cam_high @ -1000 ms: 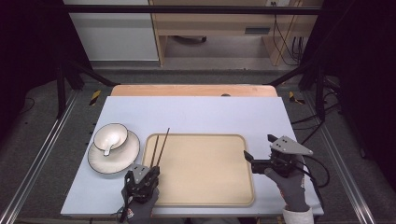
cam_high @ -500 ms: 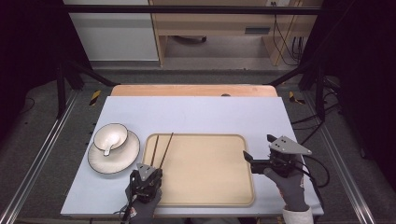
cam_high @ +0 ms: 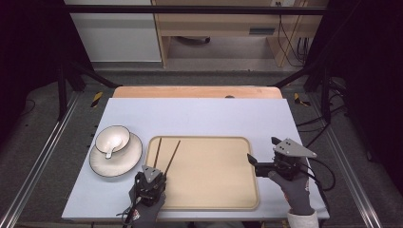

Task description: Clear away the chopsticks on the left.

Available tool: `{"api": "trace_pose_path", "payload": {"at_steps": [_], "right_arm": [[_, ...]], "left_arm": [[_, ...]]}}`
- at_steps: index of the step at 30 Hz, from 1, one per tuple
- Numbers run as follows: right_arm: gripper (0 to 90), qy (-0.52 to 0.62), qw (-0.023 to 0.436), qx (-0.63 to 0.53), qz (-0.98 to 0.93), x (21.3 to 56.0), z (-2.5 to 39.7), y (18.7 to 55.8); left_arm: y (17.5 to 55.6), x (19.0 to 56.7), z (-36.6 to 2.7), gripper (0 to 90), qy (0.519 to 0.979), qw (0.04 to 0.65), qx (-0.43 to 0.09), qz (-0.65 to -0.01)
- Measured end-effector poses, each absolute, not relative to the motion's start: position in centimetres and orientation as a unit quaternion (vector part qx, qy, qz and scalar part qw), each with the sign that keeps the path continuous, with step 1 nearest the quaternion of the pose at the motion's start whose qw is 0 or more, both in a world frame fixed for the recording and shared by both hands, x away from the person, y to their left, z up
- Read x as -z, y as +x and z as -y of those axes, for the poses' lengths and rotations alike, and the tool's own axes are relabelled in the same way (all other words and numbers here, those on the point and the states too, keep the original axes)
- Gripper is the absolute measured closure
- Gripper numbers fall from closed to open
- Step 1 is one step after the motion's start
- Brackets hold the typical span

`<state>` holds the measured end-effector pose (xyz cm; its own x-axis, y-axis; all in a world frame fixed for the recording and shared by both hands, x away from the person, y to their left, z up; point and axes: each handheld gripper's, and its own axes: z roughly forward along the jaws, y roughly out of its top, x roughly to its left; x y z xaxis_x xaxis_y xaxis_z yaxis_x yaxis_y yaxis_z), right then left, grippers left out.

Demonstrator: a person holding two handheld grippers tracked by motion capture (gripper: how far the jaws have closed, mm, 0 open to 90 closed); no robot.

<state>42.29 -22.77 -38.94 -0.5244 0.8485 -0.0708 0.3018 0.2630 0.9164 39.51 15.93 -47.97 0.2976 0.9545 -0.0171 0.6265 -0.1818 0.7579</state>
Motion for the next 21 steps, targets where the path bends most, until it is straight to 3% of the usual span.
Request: {"api": "trace_pose_path", "payload": {"at_steps": [4,12,16,21], "right_arm": [[1.3,0.389,0.295,-0.466,-0.738,38.9,22.9,42.3],[1.1,0.390,0.294,-0.474,-0.733,38.7,23.1,42.2],[1.0,0.391,0.294,-0.478,-0.730,38.6,23.4,42.1],[0.9,0.394,0.292,-0.480,-0.727,38.7,23.6,42.2]], "left_arm": [[39.5,47.5,-16.1,76.6,0.730,0.353,-0.244,-0.533],[39.6,44.9,-17.4,51.8,0.731,0.422,-0.248,-0.477],[40.0,43.1,-18.4,37.0,0.737,0.456,-0.222,-0.446],[40.2,41.4,-20.1,28.0,0.751,0.455,-0.222,-0.425]]}}
